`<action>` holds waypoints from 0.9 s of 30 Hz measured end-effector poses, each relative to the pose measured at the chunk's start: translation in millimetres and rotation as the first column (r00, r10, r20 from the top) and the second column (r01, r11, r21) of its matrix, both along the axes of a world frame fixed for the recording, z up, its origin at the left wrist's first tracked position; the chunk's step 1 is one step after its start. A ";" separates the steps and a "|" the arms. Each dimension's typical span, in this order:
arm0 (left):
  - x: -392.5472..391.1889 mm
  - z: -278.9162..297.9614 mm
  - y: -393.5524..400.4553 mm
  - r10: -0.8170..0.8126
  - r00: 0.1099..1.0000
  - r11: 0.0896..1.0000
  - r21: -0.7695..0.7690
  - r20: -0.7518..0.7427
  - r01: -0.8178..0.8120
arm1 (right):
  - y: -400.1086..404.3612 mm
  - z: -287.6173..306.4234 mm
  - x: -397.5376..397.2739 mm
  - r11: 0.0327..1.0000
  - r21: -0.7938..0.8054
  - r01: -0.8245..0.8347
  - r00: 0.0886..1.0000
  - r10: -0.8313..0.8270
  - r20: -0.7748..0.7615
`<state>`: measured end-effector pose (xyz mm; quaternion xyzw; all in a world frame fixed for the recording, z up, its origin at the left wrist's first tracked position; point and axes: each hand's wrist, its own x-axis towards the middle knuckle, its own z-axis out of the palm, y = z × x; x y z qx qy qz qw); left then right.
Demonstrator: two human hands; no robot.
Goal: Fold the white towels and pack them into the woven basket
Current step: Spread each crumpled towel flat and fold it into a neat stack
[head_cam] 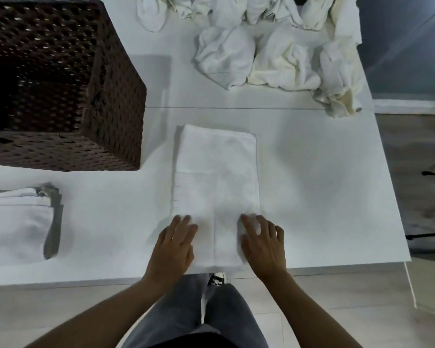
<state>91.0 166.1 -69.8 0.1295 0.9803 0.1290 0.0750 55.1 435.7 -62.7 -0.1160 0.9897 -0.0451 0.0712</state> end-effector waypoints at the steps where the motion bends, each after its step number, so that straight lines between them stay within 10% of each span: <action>1: 15.4 0.8 -2.0 0.005 0.999 1.000 0.006 0.046 -0.005 | 1.3 -0.2 5.3 0.999 0.003 -0.033 0.999 0.033 0.002; 12: 66.3 7.8 -7.2 -0.082 0.996 0.988 -0.128 0.042 0.087 | 25.4 5.4 71.5 0.948 -0.023 -0.317 0.914 0.312 0.259; 27: 105.5 48.7 -2.1 0.137 0.975 0.956 0.234 0.175 -0.176 | 51.2 -24.6 122.1 0.927 -0.135 -0.349 0.936 0.338 -0.101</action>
